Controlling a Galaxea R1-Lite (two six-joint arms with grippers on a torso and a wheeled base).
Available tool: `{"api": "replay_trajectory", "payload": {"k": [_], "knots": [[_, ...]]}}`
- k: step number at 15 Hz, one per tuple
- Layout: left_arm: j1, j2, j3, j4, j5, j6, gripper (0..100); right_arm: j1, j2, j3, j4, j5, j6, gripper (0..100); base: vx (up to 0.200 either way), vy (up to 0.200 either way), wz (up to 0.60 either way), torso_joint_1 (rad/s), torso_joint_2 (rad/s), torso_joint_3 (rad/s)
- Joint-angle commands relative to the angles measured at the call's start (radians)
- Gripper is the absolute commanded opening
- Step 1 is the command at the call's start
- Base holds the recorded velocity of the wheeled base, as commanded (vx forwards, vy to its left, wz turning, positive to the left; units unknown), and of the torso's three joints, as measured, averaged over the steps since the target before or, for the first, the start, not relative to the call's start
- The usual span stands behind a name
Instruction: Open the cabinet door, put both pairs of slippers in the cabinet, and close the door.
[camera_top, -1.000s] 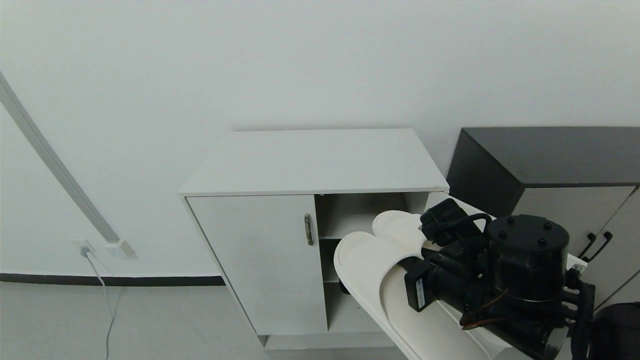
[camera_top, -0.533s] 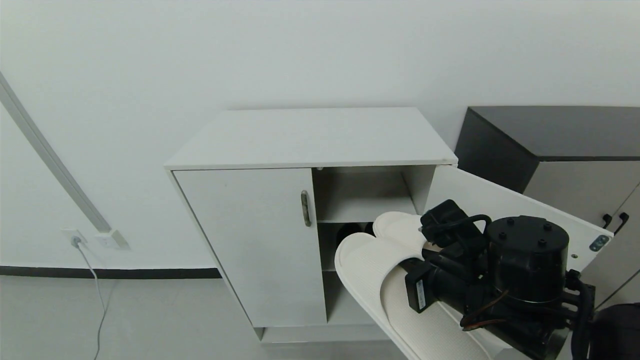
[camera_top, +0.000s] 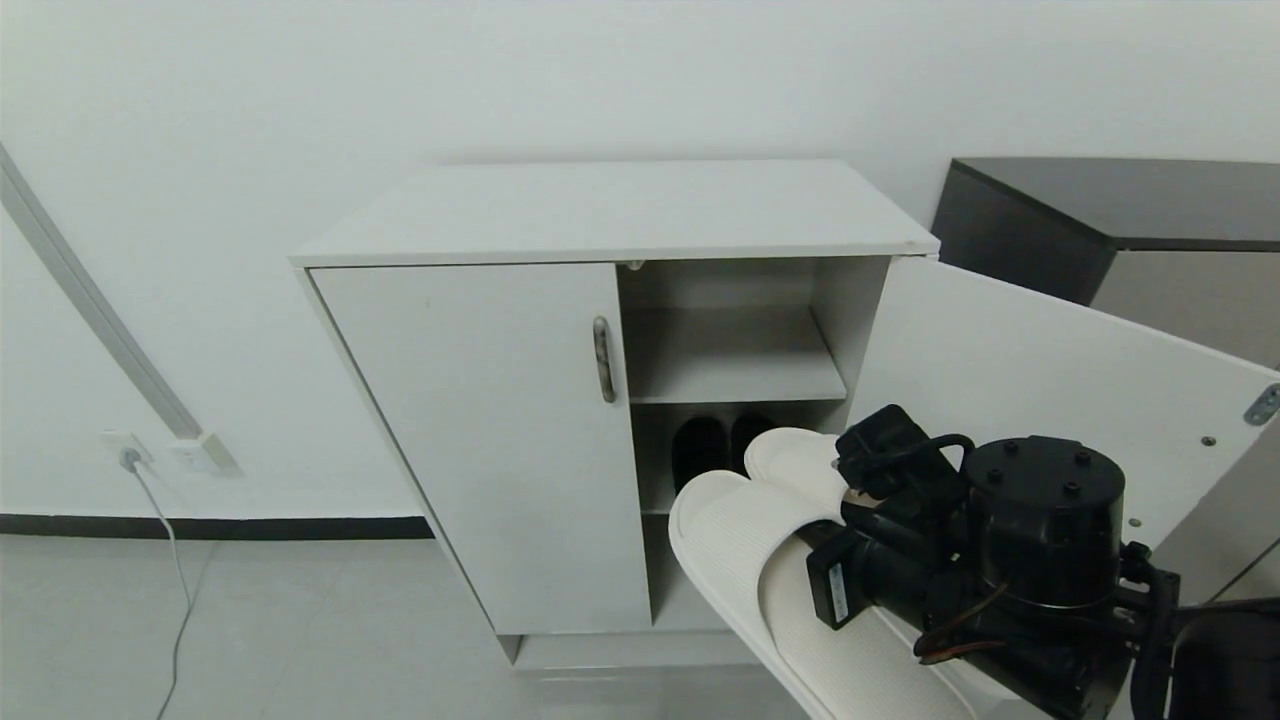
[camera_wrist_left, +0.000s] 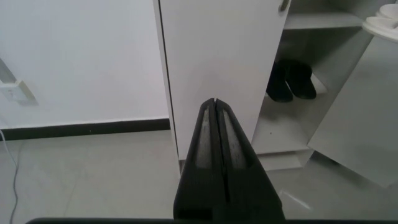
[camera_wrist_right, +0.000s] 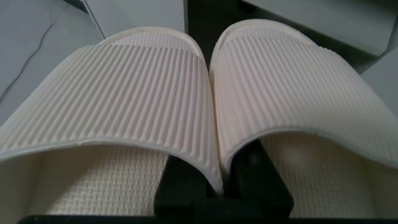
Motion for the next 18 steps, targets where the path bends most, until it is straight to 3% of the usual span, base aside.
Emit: {"api": "replay_trajectory", "payload": {"k": [1, 12, 18], "knots": [[0.0, 0.0, 0.0, 0.0, -0.002, 0.0, 0, 0.001, 0.005, 0.003, 0.0, -0.001, 0.0, 0, 0.0, 0.0, 0.0, -0.134, 0.47, 0.334], [0.0, 0.0, 0.0, 0.0, 0.0, 0.0, 0, 0.002, 0.019, 0.006, -0.007, 0.004, 0.0, 0, 0.0, 0.0, 0.0, -0.066, 0.44, 0.371], [0.0, 0.0, 0.0, 0.0, 0.0, 0.0, 0, 0.002, 0.029, 0.006, -0.017, 0.004, -0.002, 0, 0.0, 0.0, 0.0, 0.0, 0.06, 0.057]]}}
